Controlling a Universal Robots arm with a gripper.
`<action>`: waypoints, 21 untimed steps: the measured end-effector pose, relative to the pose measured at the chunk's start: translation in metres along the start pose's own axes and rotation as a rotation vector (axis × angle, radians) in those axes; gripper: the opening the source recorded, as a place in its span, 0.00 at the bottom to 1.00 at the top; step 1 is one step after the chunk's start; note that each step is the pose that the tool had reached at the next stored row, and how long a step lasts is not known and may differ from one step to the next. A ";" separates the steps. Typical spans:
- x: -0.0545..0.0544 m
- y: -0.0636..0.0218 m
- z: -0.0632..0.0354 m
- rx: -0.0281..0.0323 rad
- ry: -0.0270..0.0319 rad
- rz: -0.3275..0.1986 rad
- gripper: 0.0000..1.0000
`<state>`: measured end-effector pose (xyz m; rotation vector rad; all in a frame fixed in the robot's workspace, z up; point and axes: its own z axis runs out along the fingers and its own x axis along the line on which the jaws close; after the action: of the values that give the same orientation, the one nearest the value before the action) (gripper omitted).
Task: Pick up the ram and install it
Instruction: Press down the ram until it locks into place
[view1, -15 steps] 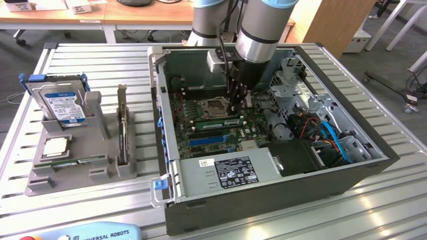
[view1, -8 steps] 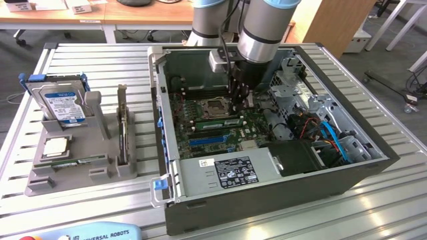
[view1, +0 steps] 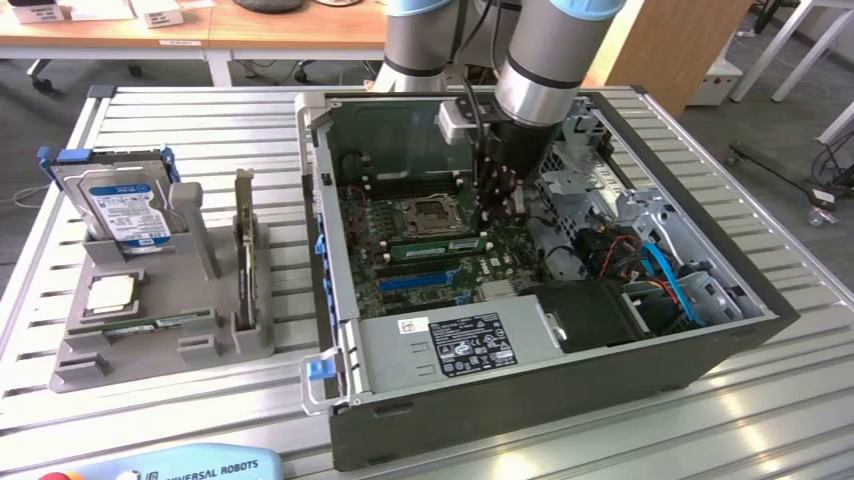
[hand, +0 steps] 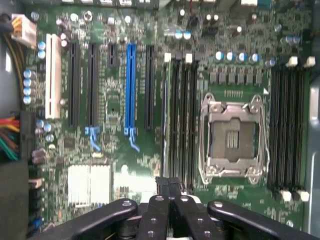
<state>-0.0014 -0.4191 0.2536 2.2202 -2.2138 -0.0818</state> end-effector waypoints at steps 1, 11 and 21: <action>0.000 -0.0026 0.0000 0.0000 0.0000 0.000 0.10; 0.000 -0.0106 0.0006 0.0002 -0.0005 0.000 0.10; 0.001 -0.0110 0.0089 0.0006 -0.0010 0.000 0.10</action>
<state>0.0092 -0.4193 0.2442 2.2213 -2.2142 -0.0823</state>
